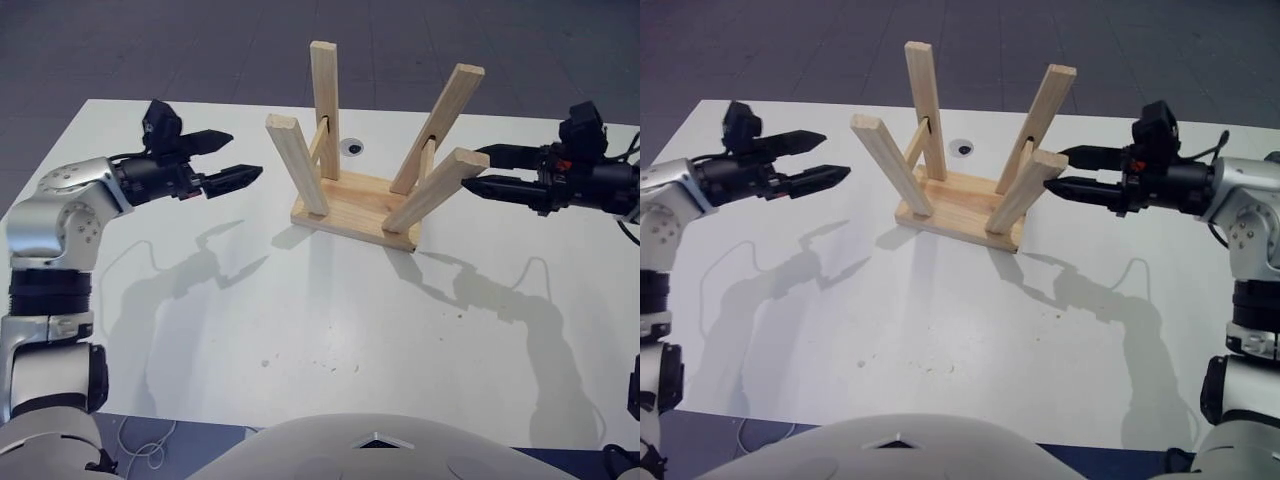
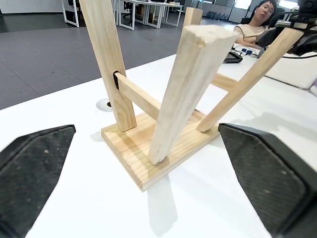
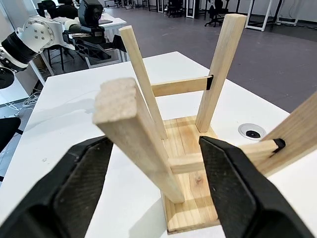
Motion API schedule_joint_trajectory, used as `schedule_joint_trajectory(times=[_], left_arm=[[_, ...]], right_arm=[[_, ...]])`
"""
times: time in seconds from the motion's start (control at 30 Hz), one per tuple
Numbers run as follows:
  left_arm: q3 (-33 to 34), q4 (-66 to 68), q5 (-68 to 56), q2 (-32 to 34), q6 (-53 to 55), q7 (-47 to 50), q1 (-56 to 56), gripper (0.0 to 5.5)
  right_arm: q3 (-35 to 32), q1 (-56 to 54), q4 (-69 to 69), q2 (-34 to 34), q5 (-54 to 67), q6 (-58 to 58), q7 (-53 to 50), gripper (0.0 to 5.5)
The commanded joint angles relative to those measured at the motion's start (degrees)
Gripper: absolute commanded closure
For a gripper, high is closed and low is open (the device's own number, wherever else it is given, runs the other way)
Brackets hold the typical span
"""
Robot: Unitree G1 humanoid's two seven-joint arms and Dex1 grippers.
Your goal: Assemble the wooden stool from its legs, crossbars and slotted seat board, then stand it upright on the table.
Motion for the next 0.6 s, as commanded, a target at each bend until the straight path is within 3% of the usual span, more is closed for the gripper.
schedule_joint_trajectory(times=[0.03,0.17,0.37,0.53,0.6], left_arm=[[-7.4,7.7,9.4,-1.7,-8.2,-7.6,-3.8,0.1],[-11.5,16.4,16.8,-4.7,-16.2,-11.2,-7.7,0.1],[-12.7,26.9,23.9,-12.4,-28.3,-8.7,-12.0,0.1],[-12.2,28.0,25.4,-15.6,-31.8,-9.2,-11.8,0.1],[-12.1,26.7,25.2,-15.9,-31.3,-10.4,-11.5,0.42]], right_arm=[[-1.9,5.8,-0.8,-1.5,-1.2,0.0,-0.4,1.66],[-0.8,8.2,-1.1,0.0,-3.0,-1.3,-1.7,1.01],[0.5,11.7,-5.2,4.0,-2.9,-1.2,-4.8,0.12],[0.3,13.9,-7.0,5.6,-2.6,-0.9,-6.8,0.12],[0.0,14.8,-7.5,5.8,-2.4,-0.8,-7.2,0.1]])
